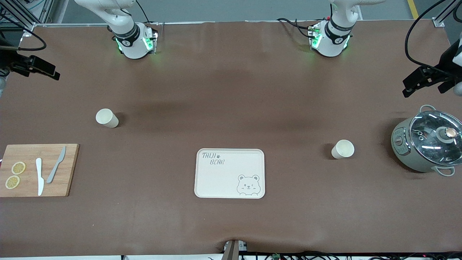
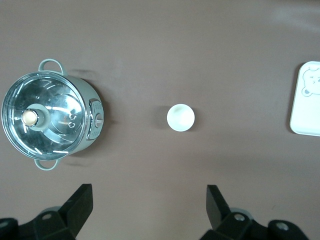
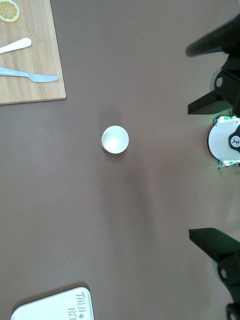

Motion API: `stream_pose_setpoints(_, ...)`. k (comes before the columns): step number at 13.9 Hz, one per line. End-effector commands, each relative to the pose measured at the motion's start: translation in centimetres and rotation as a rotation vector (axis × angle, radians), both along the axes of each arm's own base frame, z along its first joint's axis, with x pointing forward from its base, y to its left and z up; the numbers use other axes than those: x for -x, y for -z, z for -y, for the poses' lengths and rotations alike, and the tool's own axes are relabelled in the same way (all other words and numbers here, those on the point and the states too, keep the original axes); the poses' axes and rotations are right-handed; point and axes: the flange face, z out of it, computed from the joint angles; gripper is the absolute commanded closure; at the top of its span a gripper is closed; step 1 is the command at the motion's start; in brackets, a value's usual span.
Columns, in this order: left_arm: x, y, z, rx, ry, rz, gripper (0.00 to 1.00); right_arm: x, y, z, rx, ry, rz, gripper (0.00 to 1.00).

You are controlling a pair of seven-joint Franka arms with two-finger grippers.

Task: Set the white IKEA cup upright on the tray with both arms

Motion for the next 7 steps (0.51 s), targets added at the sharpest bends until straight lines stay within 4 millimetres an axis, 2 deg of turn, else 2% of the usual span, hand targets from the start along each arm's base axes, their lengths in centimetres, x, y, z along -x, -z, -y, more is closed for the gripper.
stream_pose_setpoints(1,-1.8,3.1,0.9,-0.018,0.02,-0.037,0.0,0.3,-0.2,0.2,0.004,0.016,0.0,0.0)
stream_pose_setpoints(3,-3.7,7.0,0.9,0.006,0.017,-0.039,0.0,0.3,-0.2,0.4,0.004,0.019,0.001,0.0)
stream_pose_setpoints(5,-5.2,13.6,0.6,0.025,0.015,0.006,0.0,0.3,-0.2,0.4,0.004,0.019,0.003,0.0)
stream_pose_setpoints(7,-7.1,19.9,-1.1,0.041,-0.023,0.02,0.0,0.3,-0.2,0.5,0.004,0.021,0.0,0.0)
